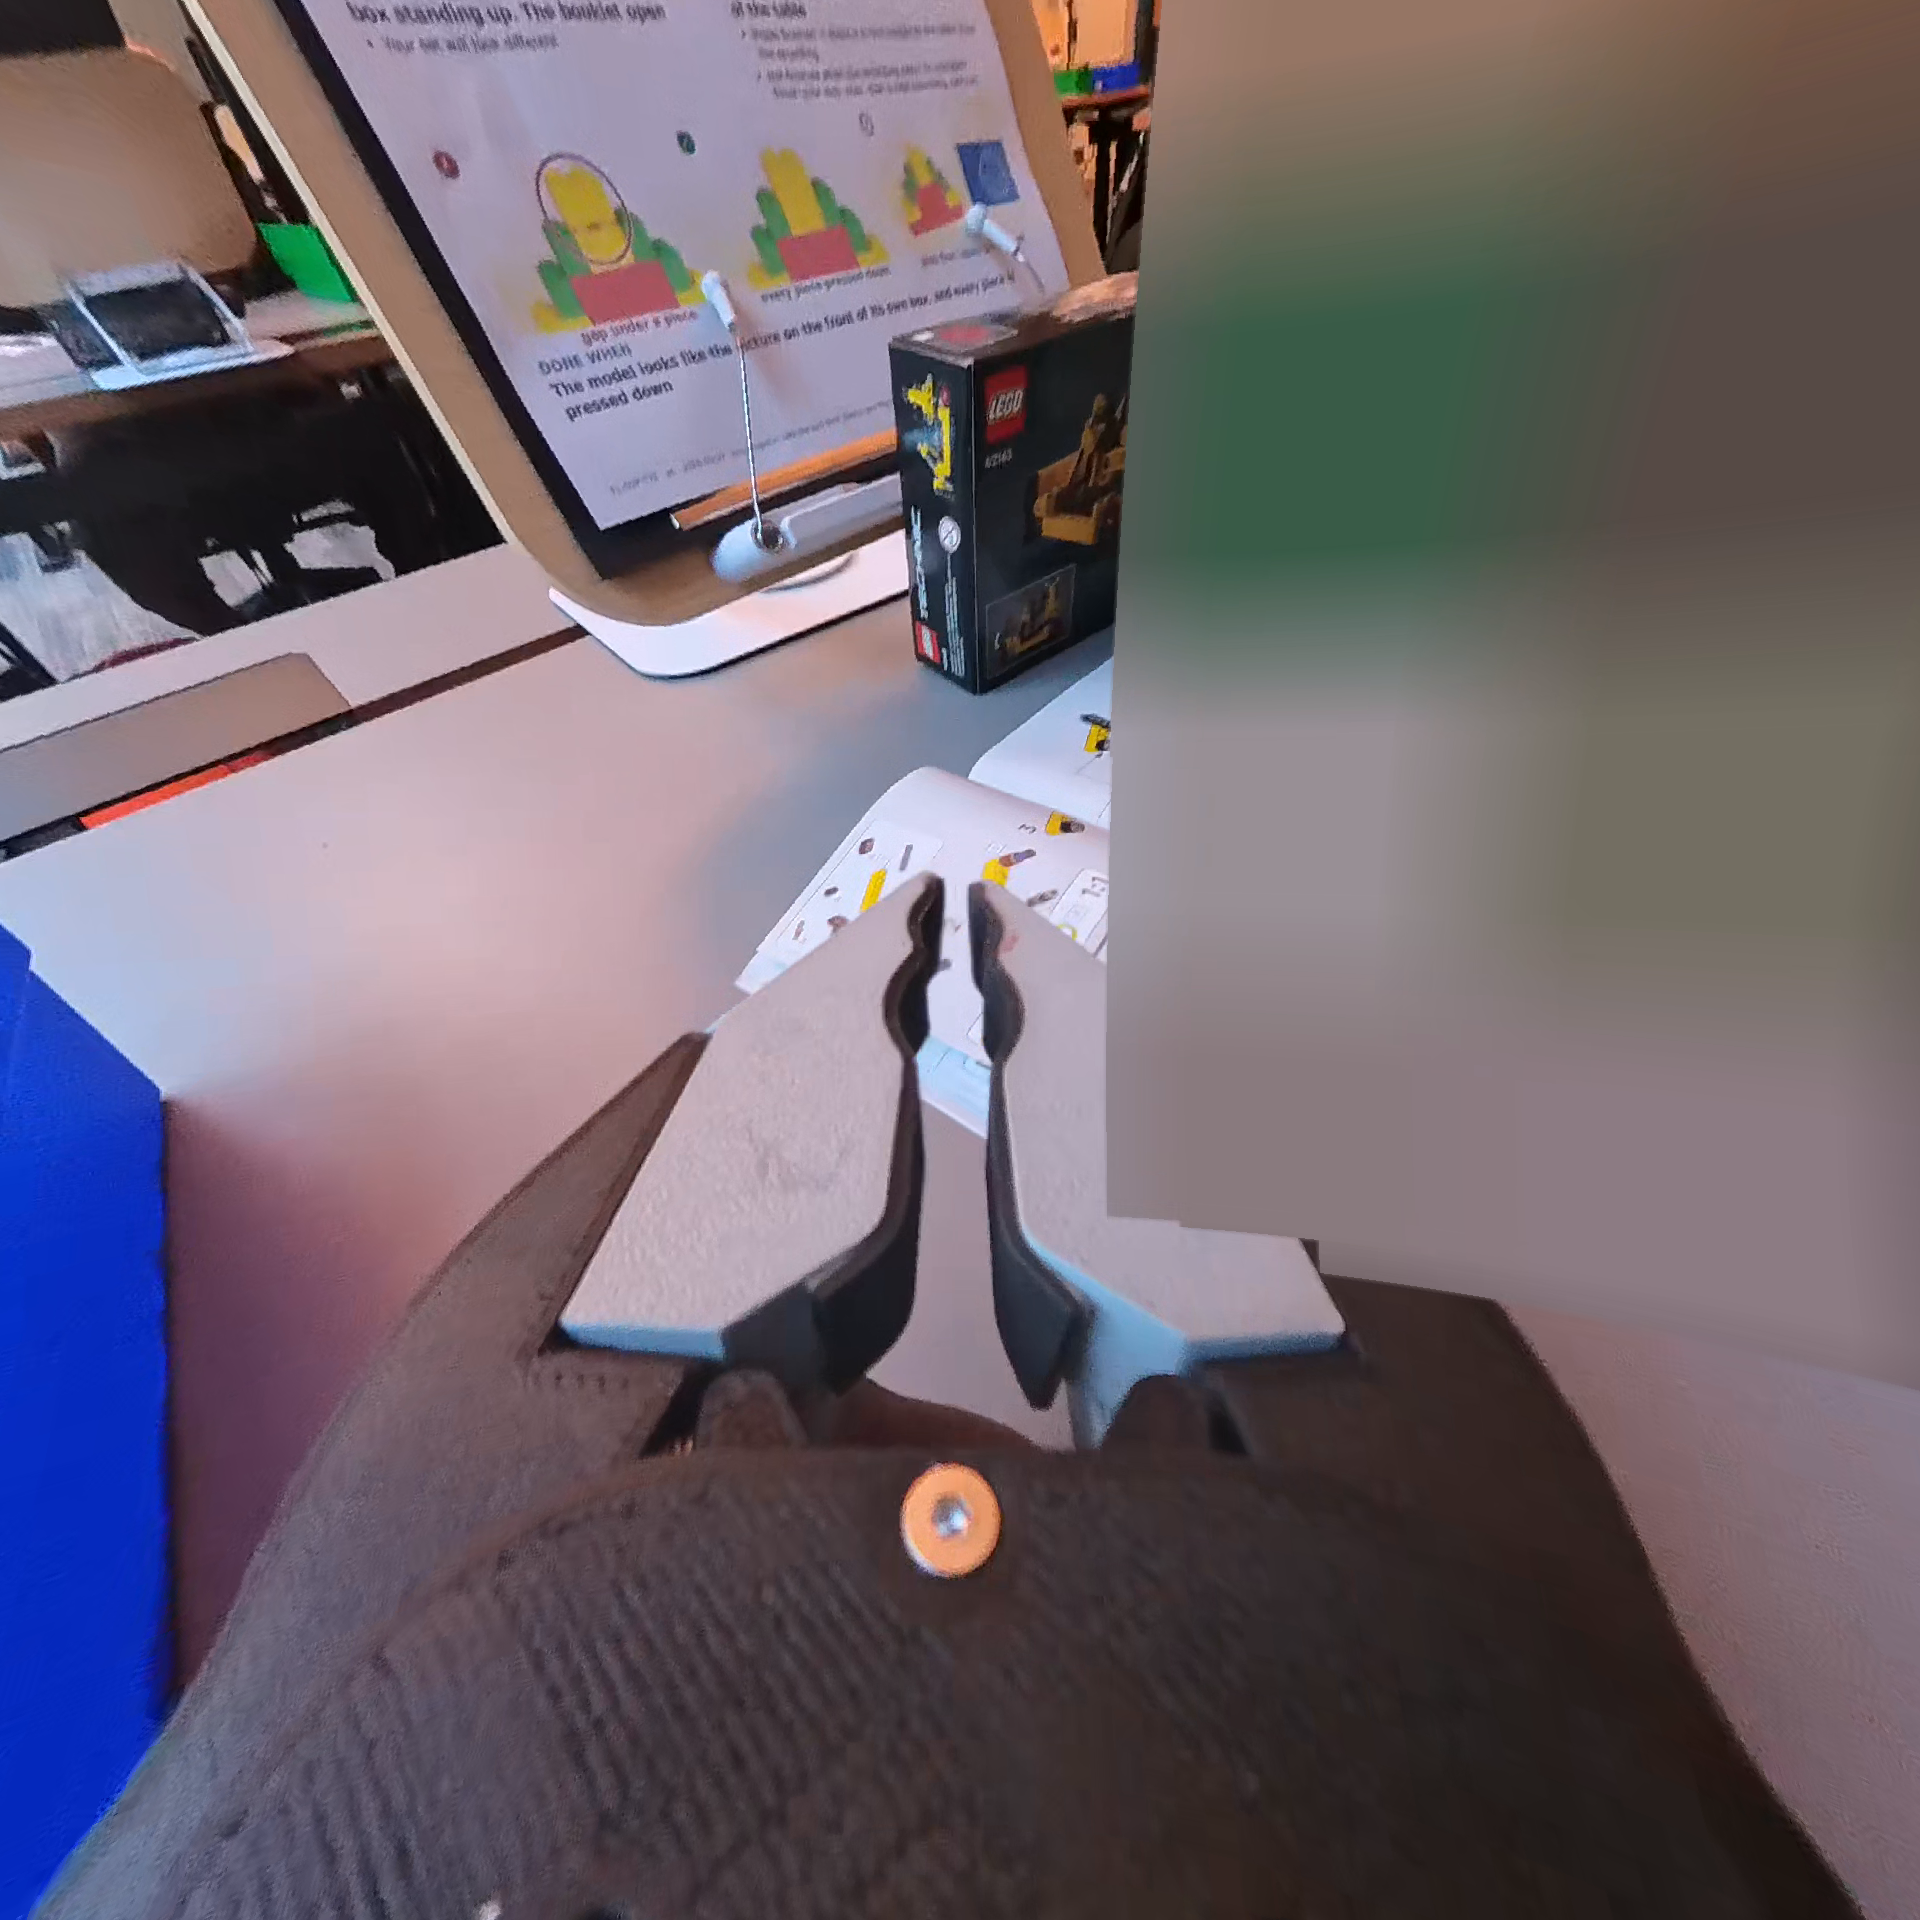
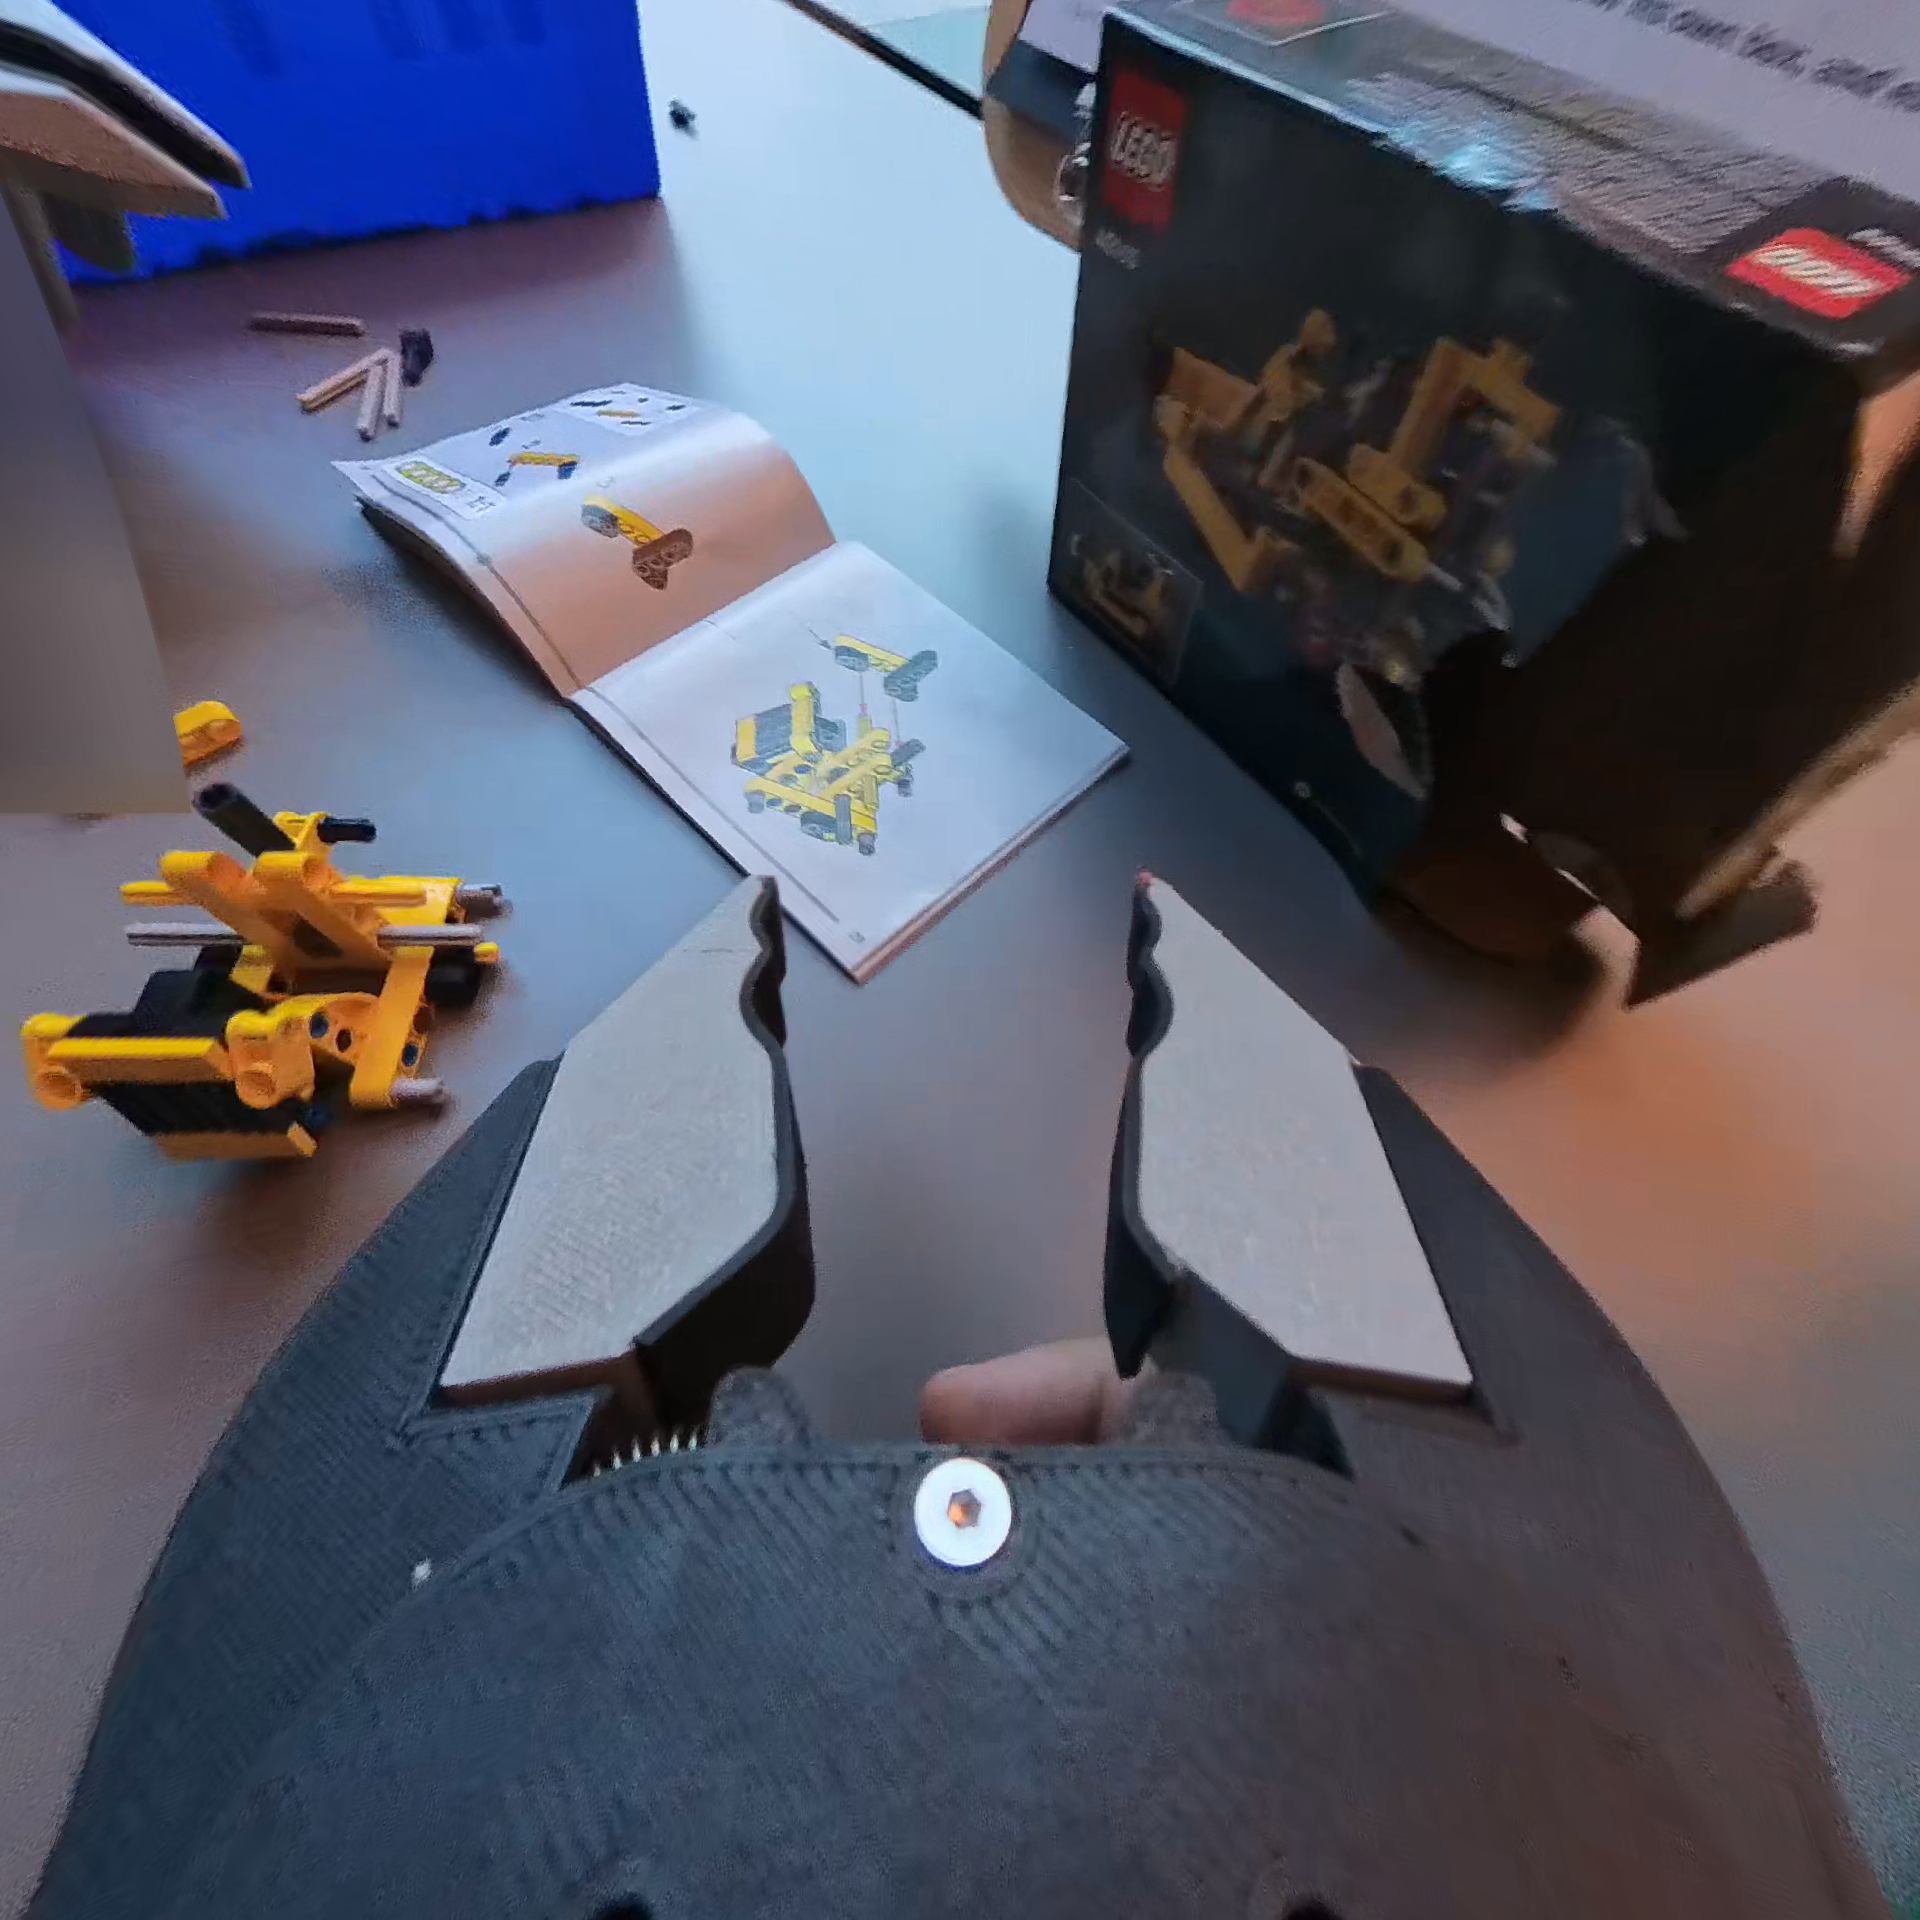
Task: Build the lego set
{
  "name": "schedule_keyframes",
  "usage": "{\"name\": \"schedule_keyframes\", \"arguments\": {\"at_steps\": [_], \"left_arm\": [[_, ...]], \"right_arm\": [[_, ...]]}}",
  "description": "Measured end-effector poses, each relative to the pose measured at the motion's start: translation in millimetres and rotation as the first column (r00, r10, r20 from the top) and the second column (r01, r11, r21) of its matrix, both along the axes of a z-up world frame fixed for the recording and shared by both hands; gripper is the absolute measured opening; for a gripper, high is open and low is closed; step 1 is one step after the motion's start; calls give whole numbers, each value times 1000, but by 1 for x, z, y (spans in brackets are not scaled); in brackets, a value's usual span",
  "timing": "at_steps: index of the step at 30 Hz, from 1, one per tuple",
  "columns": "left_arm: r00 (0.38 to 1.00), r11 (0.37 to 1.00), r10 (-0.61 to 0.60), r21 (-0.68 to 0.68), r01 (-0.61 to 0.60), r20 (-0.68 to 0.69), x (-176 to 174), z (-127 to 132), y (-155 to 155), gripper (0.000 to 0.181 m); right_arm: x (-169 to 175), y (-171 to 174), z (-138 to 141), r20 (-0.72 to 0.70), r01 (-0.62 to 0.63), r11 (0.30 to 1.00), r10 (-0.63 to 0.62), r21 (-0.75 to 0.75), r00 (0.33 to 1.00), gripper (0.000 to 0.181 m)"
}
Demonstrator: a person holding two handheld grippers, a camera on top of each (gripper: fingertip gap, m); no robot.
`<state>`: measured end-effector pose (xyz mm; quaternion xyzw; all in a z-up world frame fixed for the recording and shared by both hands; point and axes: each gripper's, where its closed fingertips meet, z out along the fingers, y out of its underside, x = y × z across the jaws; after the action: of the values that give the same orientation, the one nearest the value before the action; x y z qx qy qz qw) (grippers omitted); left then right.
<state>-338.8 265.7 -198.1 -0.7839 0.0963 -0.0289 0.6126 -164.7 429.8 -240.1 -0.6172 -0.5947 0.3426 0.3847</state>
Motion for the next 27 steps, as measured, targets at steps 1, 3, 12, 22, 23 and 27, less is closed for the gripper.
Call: {"name": "schedule_keyframes", "arguments": {"at_steps": [1, 3, 12, 22, 23, 27], "left_arm": [[1000, 1000, 19, -19, -19, -11, -4, -3, 1, 6], [997, 996, 72, -45, -73, -33, -17, -7, 2, 15], [994, 993, 90, -73, -95, -62, -22, -12, 3, 25], [987, 986, 136, -89, -144, -90, -30, -15, 1, 25], [986, 986, 137, -87, -145, -92, -30, -15, 1, 25], [985, 986, 133, -87, -143, -105, -29, -15, 0, 25]], "right_arm": [[-5, -1, -2, 10, -11, 1000, 11, -9, 1000, 67], [-12, -4, -5, 31, -33, 999, 34, -13, 999, 71], [-13, 1, 3, -19, -25, 999, 25, 38, 999, 58], [-13, -1, 4, -29, -30, 998, 31, 62, 999, 55], [-13, -1, 4, -25, -31, 997, 33, 67, 999, 55], [-13, -2, 4, -26, -34, 997, 36, 67, 999, 54]]}}
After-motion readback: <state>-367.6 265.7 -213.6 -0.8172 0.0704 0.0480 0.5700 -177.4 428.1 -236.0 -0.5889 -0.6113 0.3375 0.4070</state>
